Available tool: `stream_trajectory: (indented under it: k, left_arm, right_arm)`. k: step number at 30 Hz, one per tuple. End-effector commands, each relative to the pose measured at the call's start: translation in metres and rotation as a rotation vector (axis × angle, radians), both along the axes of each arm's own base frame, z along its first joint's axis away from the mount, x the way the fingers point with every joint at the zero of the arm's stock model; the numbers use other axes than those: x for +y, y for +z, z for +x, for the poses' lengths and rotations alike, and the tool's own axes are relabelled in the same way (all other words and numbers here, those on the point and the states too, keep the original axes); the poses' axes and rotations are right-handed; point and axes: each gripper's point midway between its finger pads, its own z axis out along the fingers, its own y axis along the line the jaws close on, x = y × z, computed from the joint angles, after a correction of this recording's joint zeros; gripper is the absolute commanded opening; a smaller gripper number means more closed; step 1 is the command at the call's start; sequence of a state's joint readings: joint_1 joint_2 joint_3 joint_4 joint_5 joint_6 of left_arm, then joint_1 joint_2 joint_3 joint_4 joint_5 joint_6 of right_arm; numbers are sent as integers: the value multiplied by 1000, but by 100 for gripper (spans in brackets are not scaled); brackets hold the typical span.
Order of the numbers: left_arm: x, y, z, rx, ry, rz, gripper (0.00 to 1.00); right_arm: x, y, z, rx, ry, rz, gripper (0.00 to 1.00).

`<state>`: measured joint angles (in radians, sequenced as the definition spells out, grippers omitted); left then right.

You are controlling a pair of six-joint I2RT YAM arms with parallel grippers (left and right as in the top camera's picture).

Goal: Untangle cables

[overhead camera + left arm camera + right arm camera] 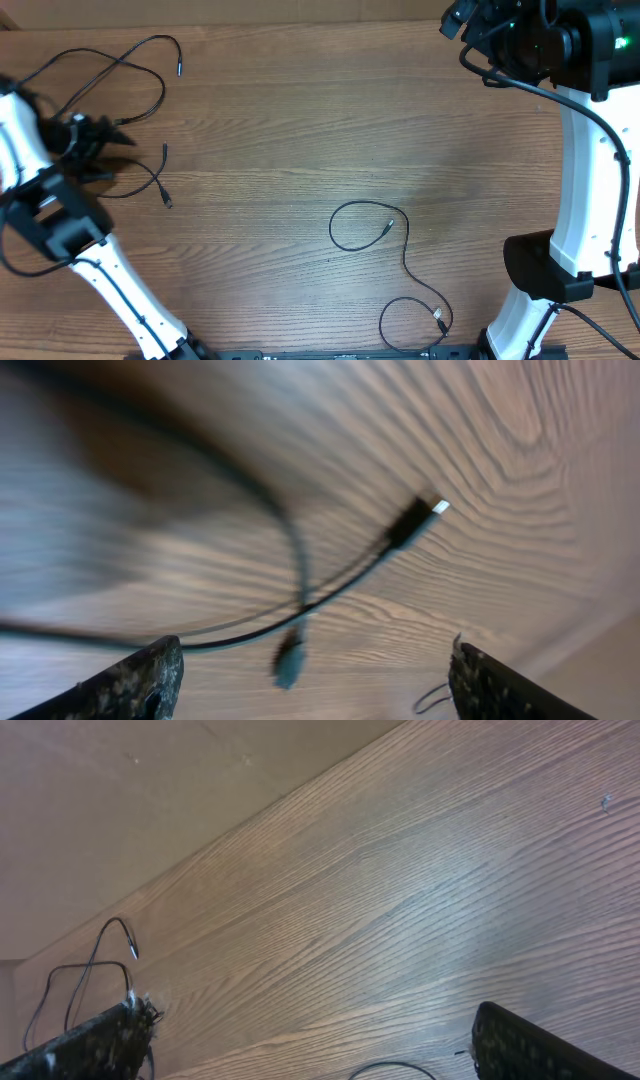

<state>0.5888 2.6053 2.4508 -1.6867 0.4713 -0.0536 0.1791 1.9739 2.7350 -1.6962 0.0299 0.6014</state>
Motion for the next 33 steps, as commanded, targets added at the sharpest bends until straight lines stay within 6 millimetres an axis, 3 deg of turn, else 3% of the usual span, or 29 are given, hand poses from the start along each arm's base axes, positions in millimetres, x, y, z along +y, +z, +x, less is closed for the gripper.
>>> stream_trajectory:
  k: [1, 2, 5, 6, 8, 12, 14, 17, 20, 23, 29, 33]
  left_arm:
    - [-13, 16, 4, 83, -42, 197, 85]
    - [-14, 18, 4, 105, -36, 238, 86]
    - [-25, 50, 9, 79, -11, 326, 91]
    - [-26, 81, 10, 25, 26, 356, 100]
    - [-23, 125, 3, -53, 64, 425, 99]
    - [-4, 164, -18, -68, 140, 582, 100]
    - [2, 170, -33, -34, 193, 620, 100]
    - [9, 156, -54, 73, 259, 637, 100]
    - [40, 122, -80, 240, 374, 757, 100]
    - [57, 88, -96, 312, 405, 773, 99]
    - [60, 32, -105, 311, 493, 606, 98]
    - [39, 5, -95, 250, 503, 425, 97]
  right_arm:
    - [1, 8, -2, -25, 9, -2, 100]
    - [1, 8, -2, -25, 9, -2, 100]
    - [1, 8, -2, -25, 9, -2, 100]
    - [1, 8, -2, -25, 9, -2, 100]
    - [1, 8, -2, -25, 9, -2, 100]
    - [1, 8, -2, -25, 9, -2, 100]
    - [1, 8, -2, -25, 9, -2, 100]
    - [1, 8, -2, -25, 9, -2, 100]
    - [1, 8, -2, -25, 9, -2, 100]
    - [1, 8, -2, -25, 9, -2, 100]
    - [1, 8, -2, -25, 9, -2, 100]
    - [1, 8, -2, -25, 9, -2, 100]
